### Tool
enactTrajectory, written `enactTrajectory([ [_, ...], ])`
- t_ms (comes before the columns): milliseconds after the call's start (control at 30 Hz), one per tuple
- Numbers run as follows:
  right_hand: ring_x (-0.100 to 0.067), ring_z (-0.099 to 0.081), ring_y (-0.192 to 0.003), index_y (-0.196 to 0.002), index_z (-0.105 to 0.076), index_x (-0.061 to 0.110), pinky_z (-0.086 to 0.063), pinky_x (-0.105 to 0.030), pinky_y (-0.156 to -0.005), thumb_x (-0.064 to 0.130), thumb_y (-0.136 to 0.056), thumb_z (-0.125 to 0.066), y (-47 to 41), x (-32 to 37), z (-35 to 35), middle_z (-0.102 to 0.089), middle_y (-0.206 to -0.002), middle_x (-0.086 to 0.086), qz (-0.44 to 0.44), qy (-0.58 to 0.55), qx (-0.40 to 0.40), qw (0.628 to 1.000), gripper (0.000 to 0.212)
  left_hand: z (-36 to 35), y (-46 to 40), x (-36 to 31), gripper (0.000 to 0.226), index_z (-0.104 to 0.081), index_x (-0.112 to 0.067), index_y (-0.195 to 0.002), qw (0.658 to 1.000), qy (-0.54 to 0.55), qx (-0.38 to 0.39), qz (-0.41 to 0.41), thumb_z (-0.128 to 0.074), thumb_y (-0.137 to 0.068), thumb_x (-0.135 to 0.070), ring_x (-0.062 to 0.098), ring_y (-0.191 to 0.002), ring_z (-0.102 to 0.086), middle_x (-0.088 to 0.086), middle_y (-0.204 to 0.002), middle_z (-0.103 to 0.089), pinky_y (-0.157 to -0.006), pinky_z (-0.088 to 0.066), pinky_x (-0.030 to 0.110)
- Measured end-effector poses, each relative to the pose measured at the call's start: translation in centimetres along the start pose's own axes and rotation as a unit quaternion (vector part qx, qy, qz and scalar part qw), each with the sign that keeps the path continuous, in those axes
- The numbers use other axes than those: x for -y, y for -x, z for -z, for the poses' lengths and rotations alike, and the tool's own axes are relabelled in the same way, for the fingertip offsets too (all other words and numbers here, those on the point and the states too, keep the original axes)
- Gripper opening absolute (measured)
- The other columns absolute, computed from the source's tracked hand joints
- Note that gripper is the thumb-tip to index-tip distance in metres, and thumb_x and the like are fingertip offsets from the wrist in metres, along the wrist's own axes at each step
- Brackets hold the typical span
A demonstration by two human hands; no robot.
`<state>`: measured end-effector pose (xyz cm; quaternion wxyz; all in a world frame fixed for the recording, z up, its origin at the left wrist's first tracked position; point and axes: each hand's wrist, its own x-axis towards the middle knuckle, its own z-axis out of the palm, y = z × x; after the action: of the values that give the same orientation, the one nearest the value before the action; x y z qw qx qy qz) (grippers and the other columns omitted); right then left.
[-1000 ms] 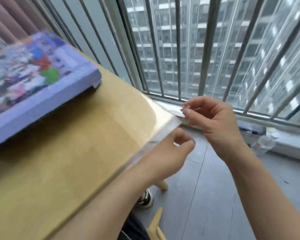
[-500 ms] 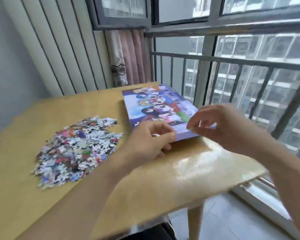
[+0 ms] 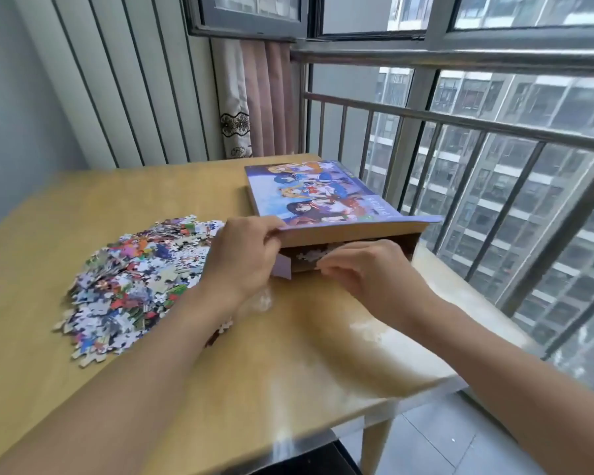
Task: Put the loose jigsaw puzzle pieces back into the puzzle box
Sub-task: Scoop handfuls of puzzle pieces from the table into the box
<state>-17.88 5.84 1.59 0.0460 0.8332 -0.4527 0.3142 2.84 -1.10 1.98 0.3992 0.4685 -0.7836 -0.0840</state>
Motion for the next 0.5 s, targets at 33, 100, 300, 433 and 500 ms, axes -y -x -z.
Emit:
enactTrajectory([
  [33, -0.021, -0.073, -0.08, -0.092, -0.079, 0.013, -0.06, -0.034, -0.072, 0.006, -0.089, -0.073, -0.7, -0.3, 0.2, -0.078, -0.092, 0.0, 0.018, 0.038, -0.029, 0.999, 0.01, 0.3, -0.9, 0.2, 0.017, -0.078, -0.021, -0.097, 0.999, 0.029, -0.013, 0.013, -0.061, -0.093, -0.023, 0.022, -0.066, -0.055, 0.002, -0.074, -0.07, -0.062, -0.042, 0.032],
  [100, -0.024, -0.074, -0.08, -0.094, -0.08, 0.01, -0.061, -0.034, -0.07, 0.003, -0.087, -0.075, -2.0, -1.2, 0.1, -0.078, -0.093, -0.003, 0.034, 0.094, -0.063, 0.993, 0.012, 1.2, -2.5, 0.1, 0.016, -0.078, -0.018, -0.097, 0.996, 0.074, -0.038, 0.034, -0.064, -0.095, -0.025, 0.019, -0.061, -0.049, -0.003, -0.065, -0.063, -0.061, -0.04, 0.032],
  [300, -0.03, -0.068, -0.096, -0.105, -0.079, 0.014, -0.06, -0.04, -0.075, 0.003, -0.086, -0.07, -5.8, -4.0, -2.4, -0.075, -0.102, -0.008, -0.047, 0.169, -0.048, 0.983, 0.024, 3.5, -4.7, 0.2, 0.019, -0.077, -0.018, -0.093, 0.989, 0.115, -0.072, 0.053, -0.063, -0.097, -0.03, 0.036, -0.066, -0.064, 0.006, -0.067, -0.066, -0.064, -0.056, 0.049],
  [433, -0.033, -0.062, -0.104, -0.123, -0.067, 0.017, -0.055, -0.045, -0.075, 0.01, -0.098, -0.055, -6.0, -4.0, -3.4, -0.072, -0.114, -0.007, -0.107, 0.157, -0.015, 0.982, 0.028, 3.0, -4.8, 1.2, 0.018, -0.077, -0.019, -0.093, 0.988, 0.123, -0.068, 0.064, -0.064, -0.096, -0.032, 0.029, -0.068, -0.065, -0.002, -0.068, -0.066, -0.067, -0.058, 0.051],
  [500, -0.029, -0.061, -0.108, -0.123, -0.066, 0.016, -0.054, -0.044, -0.082, 0.018, -0.102, -0.05, -5.0, -3.6, -3.0, -0.071, -0.118, -0.003, -0.099, 0.117, -0.042, 0.987, 0.027, 2.7, -4.7, 1.8, 0.022, -0.076, -0.019, -0.092, 0.986, 0.139, -0.062, 0.066, -0.063, -0.094, -0.037, 0.028, -0.07, -0.062, -0.002, -0.068, -0.066, -0.069, -0.059, 0.051],
])
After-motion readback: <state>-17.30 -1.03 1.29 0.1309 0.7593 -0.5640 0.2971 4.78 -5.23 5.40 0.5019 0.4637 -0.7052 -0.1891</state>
